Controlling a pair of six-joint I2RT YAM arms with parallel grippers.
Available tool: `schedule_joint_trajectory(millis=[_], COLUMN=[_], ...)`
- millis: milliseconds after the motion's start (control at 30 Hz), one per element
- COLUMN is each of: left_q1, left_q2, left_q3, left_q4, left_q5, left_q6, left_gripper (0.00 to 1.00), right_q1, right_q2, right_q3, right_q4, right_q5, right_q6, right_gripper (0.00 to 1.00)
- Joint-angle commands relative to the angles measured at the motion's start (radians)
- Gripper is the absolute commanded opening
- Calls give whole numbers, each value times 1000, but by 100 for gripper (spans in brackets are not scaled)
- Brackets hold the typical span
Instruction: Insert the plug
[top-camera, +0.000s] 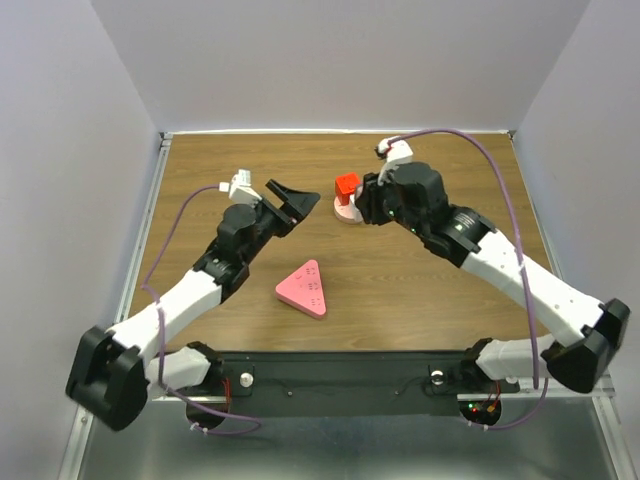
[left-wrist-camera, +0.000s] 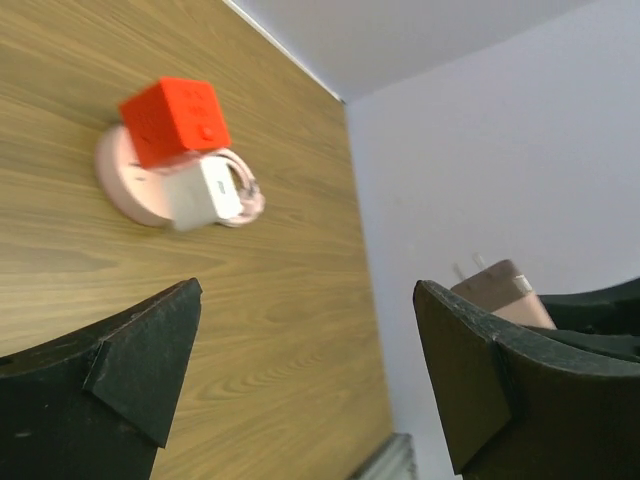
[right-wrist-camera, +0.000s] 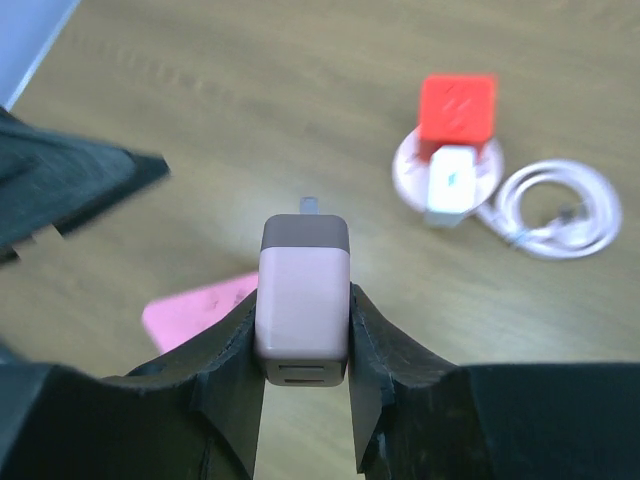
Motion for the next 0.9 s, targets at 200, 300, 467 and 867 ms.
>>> schedule_joint_trajectory(millis=[200,300,467,867], left_q1=[-5,-5,-3,-5], left_q2=[-241,-244,-232,-227], left_q3=[-130,-170,-211,-346], left_q4=[-395,-406,-404,-410], left_q5=[-249,-204,-149,0], left_q6=[165,154,148,128], left_gripper=[99,99,99,99], right_q1=[-3,-1,-3,-1], right_q2=[241,289,340,421], right_q3=[117,135,166,236], right_q4=[-256,-257,-259,-294], right_q5=[-463,-535,-601,-606], right_q6=[99,102,105,107], right_gripper=[0,1,0,0])
